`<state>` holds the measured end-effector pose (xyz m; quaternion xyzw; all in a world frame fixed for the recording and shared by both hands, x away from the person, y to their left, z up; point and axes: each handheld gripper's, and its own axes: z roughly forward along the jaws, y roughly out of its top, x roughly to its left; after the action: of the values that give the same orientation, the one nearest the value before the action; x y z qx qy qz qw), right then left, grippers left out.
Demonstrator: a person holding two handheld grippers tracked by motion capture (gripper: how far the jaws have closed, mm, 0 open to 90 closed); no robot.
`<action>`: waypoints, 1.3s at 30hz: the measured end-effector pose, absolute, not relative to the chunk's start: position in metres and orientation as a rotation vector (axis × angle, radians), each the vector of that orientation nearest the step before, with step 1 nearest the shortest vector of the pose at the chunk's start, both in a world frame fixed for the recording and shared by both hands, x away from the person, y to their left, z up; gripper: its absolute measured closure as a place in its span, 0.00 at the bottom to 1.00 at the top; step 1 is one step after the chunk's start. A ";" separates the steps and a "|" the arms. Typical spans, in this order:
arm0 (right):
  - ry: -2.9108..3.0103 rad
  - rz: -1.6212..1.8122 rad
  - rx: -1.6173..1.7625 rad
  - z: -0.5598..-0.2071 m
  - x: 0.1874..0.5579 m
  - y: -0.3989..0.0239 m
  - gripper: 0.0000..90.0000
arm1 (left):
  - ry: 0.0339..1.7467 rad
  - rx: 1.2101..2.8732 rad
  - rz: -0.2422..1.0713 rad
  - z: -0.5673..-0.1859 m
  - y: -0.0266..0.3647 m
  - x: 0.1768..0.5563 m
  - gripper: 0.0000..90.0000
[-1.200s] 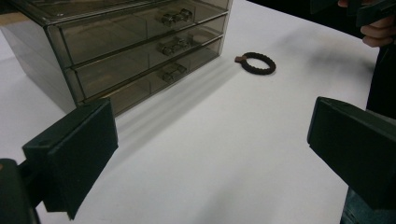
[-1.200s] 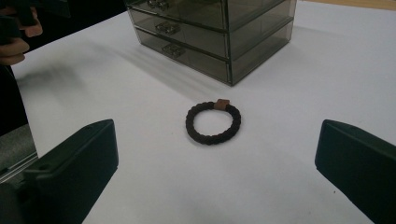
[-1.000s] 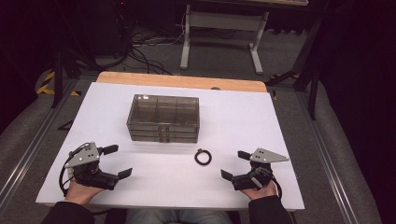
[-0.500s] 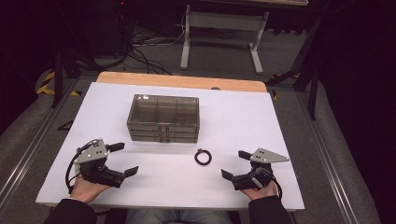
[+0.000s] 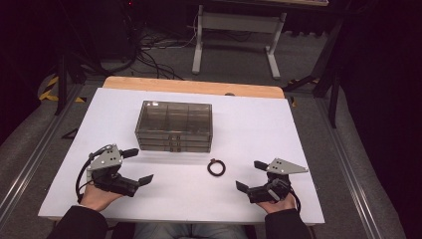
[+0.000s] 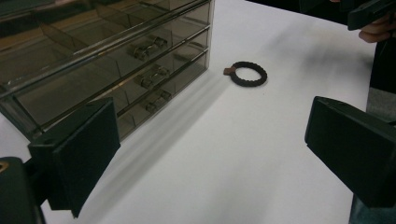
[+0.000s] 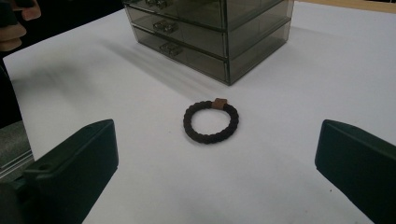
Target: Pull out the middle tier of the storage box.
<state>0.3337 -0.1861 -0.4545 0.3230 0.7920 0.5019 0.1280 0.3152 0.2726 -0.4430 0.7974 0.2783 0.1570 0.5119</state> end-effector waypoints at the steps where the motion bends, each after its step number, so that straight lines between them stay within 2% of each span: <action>1: 2.304 1.460 0.940 -0.455 0.334 -0.186 0.00 | 0.669 1.920 0.379 -0.443 0.271 0.315 0.05; 20: 2.303 1.460 0.934 -0.454 0.333 -0.186 0.00 | 0.609 2.032 0.437 -0.433 0.252 0.327 0.05; 39: 2.307 1.460 0.931 -0.454 0.333 -0.185 0.00 | 0.517 2.188 0.555 -0.425 0.224 0.336 0.06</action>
<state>0.3334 -0.1854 -0.4544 0.3201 0.7932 0.5019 0.1283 0.3364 0.2244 -0.4246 0.8653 0.2047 0.2197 0.4013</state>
